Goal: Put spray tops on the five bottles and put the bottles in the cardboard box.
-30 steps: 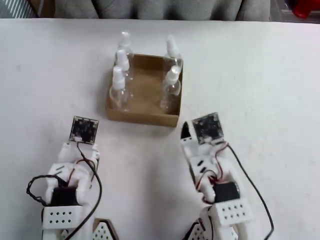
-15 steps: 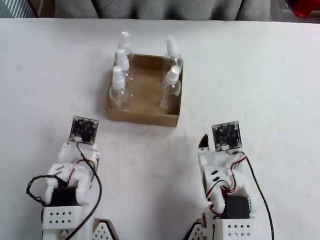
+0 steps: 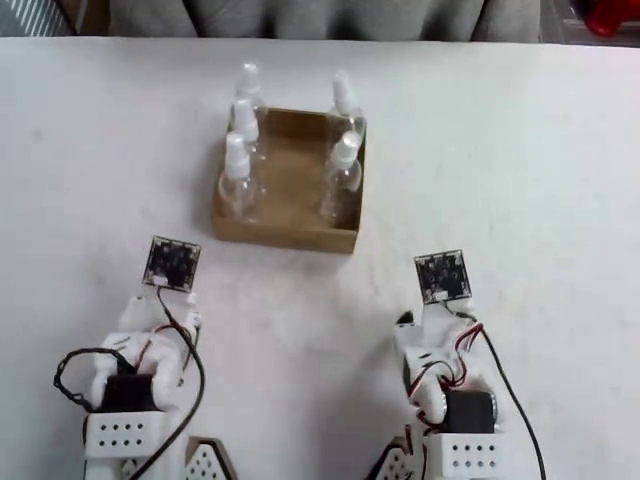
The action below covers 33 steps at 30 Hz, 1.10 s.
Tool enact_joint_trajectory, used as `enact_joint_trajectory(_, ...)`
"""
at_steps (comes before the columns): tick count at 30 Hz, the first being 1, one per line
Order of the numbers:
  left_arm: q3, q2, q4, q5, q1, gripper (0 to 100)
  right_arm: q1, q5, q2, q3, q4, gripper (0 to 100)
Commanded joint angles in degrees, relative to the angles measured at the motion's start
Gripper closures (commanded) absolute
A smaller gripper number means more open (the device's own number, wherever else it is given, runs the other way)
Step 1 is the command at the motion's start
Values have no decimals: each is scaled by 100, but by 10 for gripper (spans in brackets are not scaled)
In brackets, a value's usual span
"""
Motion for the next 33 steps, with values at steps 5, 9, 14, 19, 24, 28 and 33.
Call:
enact_joint_trajectory(5,-35,-84,545,-53,303,978,75,26,-40,53,822,950)
enact_joint_trajectory(9,-53,-84,571,-62,321,979,66,35,-40,53,822,950)
enact_joint_trajectory(14,-141,-84,941,-62,321,979,66,35,-40,53,822,950)
enact_joint_trajectory(19,-246,-84,1459,-70,382,979,66,35,-40,53,822,950)
enact_joint_trajectory(24,-246,-84,1459,-70,418,979,66,35,-40,53,822,950)
enact_joint_trajectory(28,-246,-84,1459,-53,409,979,66,35,-40,53,822,950)
enact_joint_trajectory(33,-246,-84,1459,-53,409,979,66,35,-40,53,822,950)
